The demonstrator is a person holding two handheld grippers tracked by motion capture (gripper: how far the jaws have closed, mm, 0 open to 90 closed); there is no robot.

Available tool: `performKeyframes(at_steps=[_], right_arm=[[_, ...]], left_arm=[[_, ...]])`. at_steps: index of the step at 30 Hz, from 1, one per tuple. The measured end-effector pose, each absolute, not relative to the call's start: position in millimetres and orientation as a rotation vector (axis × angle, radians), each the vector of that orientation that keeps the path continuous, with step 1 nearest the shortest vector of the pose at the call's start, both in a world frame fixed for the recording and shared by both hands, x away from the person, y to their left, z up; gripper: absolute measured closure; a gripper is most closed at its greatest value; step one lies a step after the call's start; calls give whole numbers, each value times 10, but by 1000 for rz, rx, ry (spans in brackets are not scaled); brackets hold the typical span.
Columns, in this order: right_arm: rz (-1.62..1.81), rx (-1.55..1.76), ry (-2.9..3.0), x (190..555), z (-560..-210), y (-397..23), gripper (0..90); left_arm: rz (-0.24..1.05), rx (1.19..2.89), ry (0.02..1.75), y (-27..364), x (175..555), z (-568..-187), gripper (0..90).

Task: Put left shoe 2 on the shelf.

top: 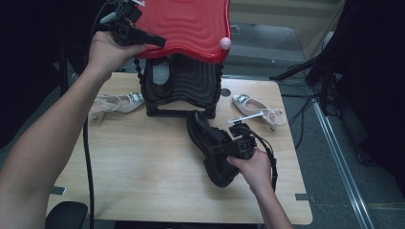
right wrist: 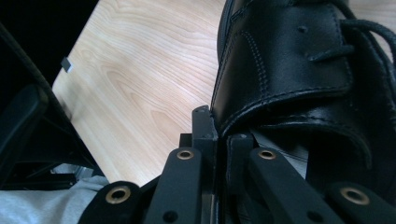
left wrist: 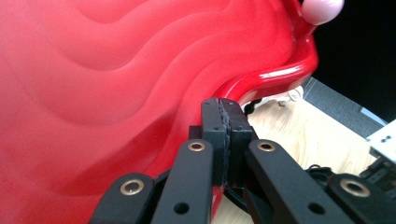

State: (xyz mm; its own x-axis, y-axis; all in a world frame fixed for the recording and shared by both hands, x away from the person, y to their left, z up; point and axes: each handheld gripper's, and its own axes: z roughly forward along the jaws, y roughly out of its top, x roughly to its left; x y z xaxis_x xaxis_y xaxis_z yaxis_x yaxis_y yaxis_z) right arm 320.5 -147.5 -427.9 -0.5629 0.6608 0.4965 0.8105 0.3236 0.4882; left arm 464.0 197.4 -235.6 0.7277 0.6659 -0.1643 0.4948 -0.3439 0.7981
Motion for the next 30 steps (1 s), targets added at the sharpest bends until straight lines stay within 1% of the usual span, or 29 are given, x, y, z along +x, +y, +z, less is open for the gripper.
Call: performKeyframes(at_steps=[9, 16, 22, 30], right_arm=[[-1103, -1285, -2409, 3133, -3960, -1474, 873], [-1150, -1266, -2434, 3148, -3720, -1446, 872], [-1183, -1276, -2463, 3273, -3591, -1374, 872], [-1205, -1302, -2465, 3512, -3501, -1243, 872]], left_arm=[[266, 2049, 908, 1985, 4690, -2399, 900], [269, 2036, 913, 1980, 4672, -2407, 900], [266, 2034, 917, 1976, 4669, -2407, 900], [260, 2033, 917, 1976, 4659, -2404, 900]])
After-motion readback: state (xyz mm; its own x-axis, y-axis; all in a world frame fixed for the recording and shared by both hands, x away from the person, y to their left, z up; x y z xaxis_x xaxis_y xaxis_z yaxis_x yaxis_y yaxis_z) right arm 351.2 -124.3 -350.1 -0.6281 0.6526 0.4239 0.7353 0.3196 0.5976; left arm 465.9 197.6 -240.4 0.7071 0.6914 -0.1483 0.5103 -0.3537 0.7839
